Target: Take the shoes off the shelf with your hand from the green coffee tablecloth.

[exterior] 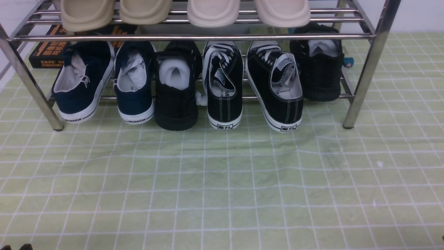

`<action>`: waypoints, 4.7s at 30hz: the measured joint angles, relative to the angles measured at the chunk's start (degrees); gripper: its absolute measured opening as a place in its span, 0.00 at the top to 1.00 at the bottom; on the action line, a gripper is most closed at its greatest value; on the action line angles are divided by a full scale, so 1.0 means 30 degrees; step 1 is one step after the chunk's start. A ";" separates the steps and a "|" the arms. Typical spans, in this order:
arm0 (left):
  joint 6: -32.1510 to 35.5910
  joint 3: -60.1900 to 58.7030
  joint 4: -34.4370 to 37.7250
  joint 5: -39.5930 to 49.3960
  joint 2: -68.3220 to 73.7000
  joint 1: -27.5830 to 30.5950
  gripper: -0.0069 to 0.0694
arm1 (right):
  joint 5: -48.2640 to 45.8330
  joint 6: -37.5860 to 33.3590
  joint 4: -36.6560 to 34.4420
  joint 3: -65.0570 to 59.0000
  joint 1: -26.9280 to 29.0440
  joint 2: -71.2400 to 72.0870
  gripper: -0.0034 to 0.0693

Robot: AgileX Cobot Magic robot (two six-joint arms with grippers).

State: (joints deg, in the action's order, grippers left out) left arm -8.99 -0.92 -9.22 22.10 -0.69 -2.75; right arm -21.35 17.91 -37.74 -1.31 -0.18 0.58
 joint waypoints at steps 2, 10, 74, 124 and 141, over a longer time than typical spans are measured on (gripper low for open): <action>0.0000 0.0000 0.0000 0.0000 0.0000 0.0000 0.60 | 0.0171 -0.0534 -0.0024 0.0283 0.0000 0.0000 0.64; 0.0000 0.0000 0.0000 0.0000 0.0000 0.0000 0.60 | -0.0523 -0.5636 0.3427 0.7587 0.0000 -0.4472 0.97; 0.0000 0.0000 0.0000 0.0000 0.0000 0.0000 0.60 | -0.5001 0.5075 2.0651 3.1546 -1.1528 -3.7790 0.49; 0.0000 0.0000 0.0000 0.0000 0.0000 0.0000 0.60 | -0.9605 1.2920 1.9370 2.8563 -2.2068 -3.3781 0.94; 0.0000 0.0000 0.0000 0.0000 0.0000 0.0000 0.60 | -0.8440 1.9340 2.3947 2.8563 -2.2068 -3.6671 0.93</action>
State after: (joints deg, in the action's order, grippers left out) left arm -8.99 -0.92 -9.22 22.10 -0.69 -2.75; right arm -46.67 75.93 34.10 84.37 -66.38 -109.43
